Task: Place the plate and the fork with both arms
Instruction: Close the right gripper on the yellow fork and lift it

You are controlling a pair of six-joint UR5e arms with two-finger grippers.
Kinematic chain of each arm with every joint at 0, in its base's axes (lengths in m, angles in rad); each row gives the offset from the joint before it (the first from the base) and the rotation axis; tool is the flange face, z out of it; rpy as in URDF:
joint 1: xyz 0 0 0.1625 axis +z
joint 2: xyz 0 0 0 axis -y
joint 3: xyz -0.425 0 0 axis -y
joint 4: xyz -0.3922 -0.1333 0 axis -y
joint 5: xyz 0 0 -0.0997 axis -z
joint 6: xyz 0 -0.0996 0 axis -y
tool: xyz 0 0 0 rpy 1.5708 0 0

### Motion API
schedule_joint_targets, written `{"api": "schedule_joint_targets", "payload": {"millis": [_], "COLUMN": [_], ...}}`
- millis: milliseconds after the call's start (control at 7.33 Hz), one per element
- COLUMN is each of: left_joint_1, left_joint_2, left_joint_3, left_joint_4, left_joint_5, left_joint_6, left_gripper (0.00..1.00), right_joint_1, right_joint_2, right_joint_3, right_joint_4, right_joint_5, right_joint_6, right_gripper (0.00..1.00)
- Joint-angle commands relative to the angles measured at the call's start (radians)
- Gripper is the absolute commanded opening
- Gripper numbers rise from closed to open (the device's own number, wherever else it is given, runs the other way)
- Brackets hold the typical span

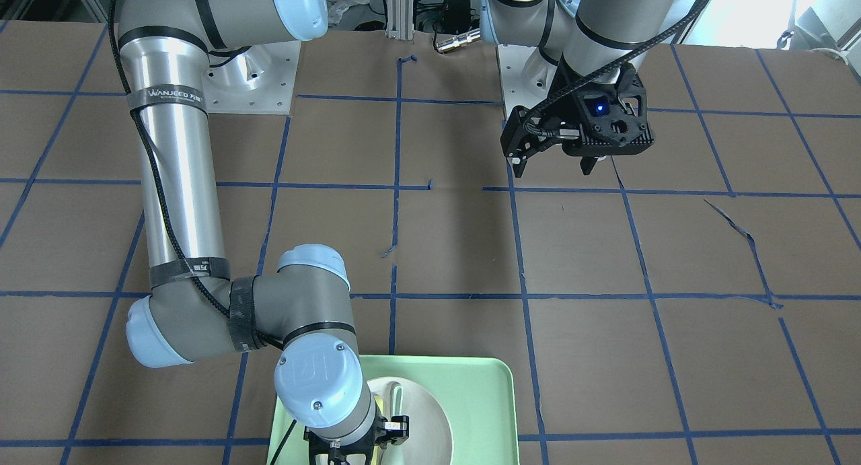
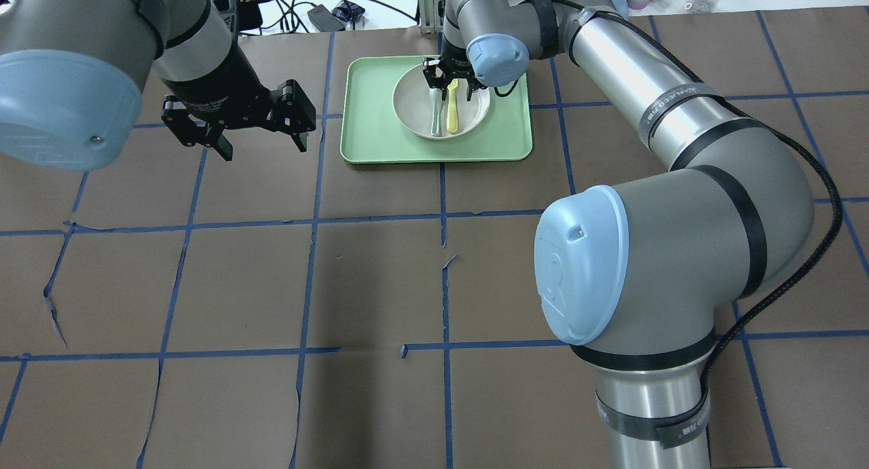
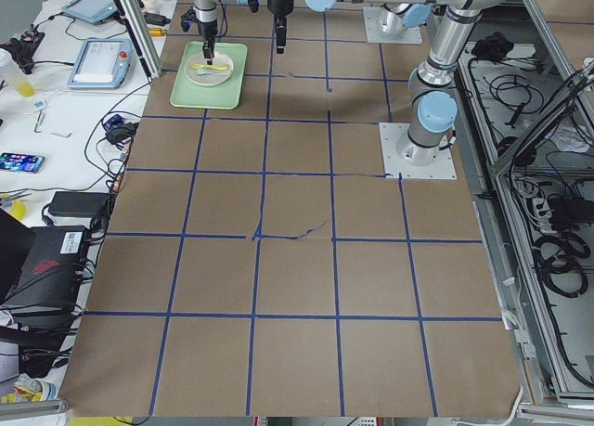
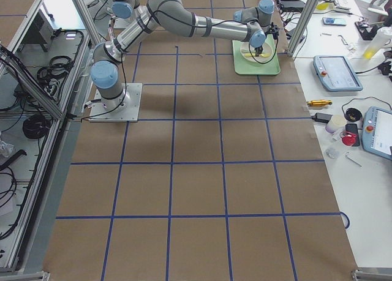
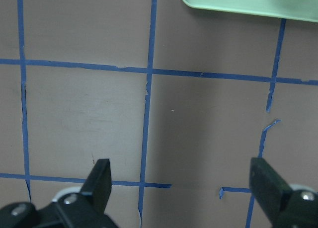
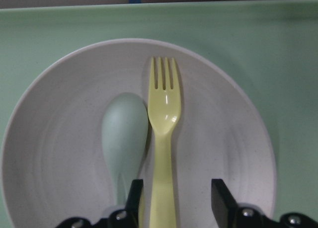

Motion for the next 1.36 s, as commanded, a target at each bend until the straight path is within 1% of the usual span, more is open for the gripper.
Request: {"api": "schedule_joint_targets", "payload": {"millis": [0, 409, 545, 818, 955, 1227], "left_joint_1": [0.0, 0.0, 0.0, 0.0, 0.0, 0.0], "left_joint_2": [-0.001, -0.003, -0.003, -0.004, -0.006, -0.005], "left_joint_3": [-0.003, -0.005, -0.005, -0.005, -0.005, -0.005], "left_joint_4": [0.0, 0.0, 0.0, 0.0, 0.0, 0.0], "left_joint_5": [0.0, 0.0, 0.0, 0.0, 0.0, 0.0], "left_joint_6": [-0.002, -0.004, -0.002, -0.004, -0.004, -0.004], "left_gripper": [1.0, 1.0, 1.0, 1.0, 1.0, 1.0], "right_joint_1": [0.001, 0.001, 0.001, 0.001, 0.002, 0.002], "right_joint_2": [0.015, 0.029, 0.029, 0.023, 0.021, -0.015], "right_joint_3": [-0.002, -0.002, -0.002, -0.002, -0.002, 0.0], "right_joint_4": [-0.004, -0.018, -0.018, -0.015, -0.015, -0.006], "right_joint_5": [0.001, 0.0, 0.001, 0.001, 0.001, 0.001], "right_joint_6": [-0.004, -0.003, -0.003, -0.007, -0.009, -0.022], "right_gripper": [0.48, 0.44, 0.39, 0.11, 0.07, 0.06]}}
